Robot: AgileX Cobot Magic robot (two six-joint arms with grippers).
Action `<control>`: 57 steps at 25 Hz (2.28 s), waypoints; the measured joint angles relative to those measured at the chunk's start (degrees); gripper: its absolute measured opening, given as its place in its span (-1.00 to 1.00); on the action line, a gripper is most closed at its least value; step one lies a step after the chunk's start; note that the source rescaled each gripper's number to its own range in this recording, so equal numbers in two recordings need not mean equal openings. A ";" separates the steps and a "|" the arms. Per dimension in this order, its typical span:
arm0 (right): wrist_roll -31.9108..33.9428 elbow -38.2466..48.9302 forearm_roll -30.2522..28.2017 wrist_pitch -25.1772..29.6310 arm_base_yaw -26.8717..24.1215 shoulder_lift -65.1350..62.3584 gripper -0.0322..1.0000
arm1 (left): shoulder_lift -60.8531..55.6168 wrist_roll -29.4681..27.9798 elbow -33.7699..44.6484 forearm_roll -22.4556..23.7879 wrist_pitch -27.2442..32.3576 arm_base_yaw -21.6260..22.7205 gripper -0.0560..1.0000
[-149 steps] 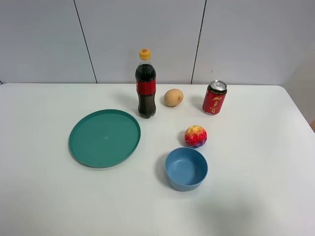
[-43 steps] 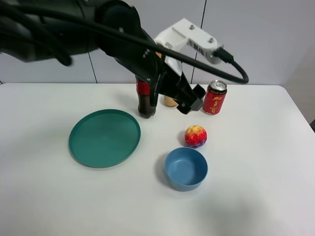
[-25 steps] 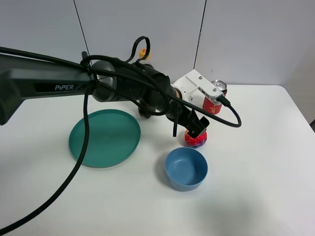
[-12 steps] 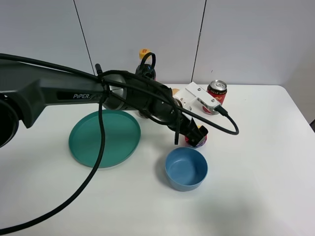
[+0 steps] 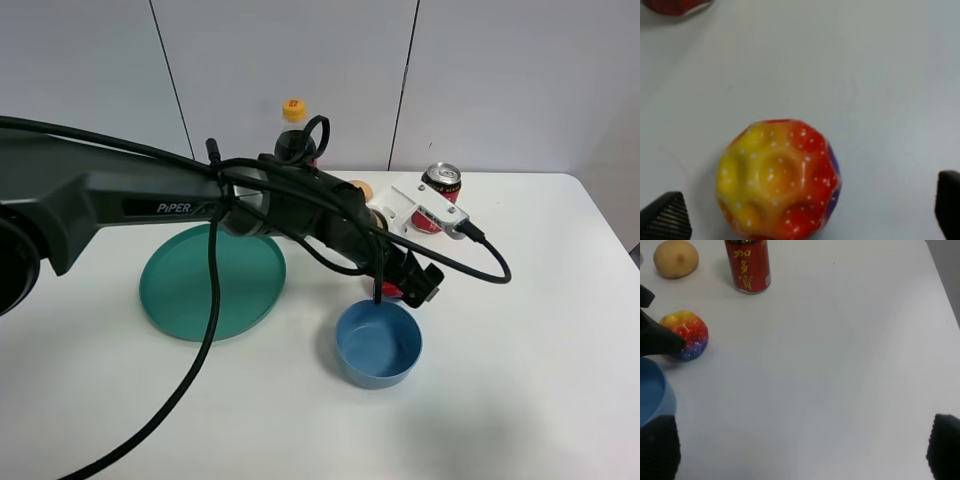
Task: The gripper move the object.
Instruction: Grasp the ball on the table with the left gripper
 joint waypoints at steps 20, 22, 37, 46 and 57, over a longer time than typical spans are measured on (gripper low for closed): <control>0.00 0.00 0.00 0.00 0.00 0.00 1.00 | 5.14 -0.20 -7.14 -0.46 3.23 -0.08 1.00; 0.00 0.00 0.00 0.00 0.00 0.00 1.00 | 5.19 -0.20 -7.32 -0.46 3.23 -0.08 1.00; 0.00 0.00 0.00 0.00 0.00 0.00 1.00 | 8.75 -0.16 -8.18 0.70 1.47 0.93 1.00; 0.00 0.00 0.00 0.00 0.00 0.00 1.00 | 10.08 -0.16 -8.18 0.25 1.45 2.36 1.00; 0.00 0.00 0.00 0.00 0.00 0.00 1.00 | 11.55 0.02 -8.18 0.20 -0.83 3.32 1.00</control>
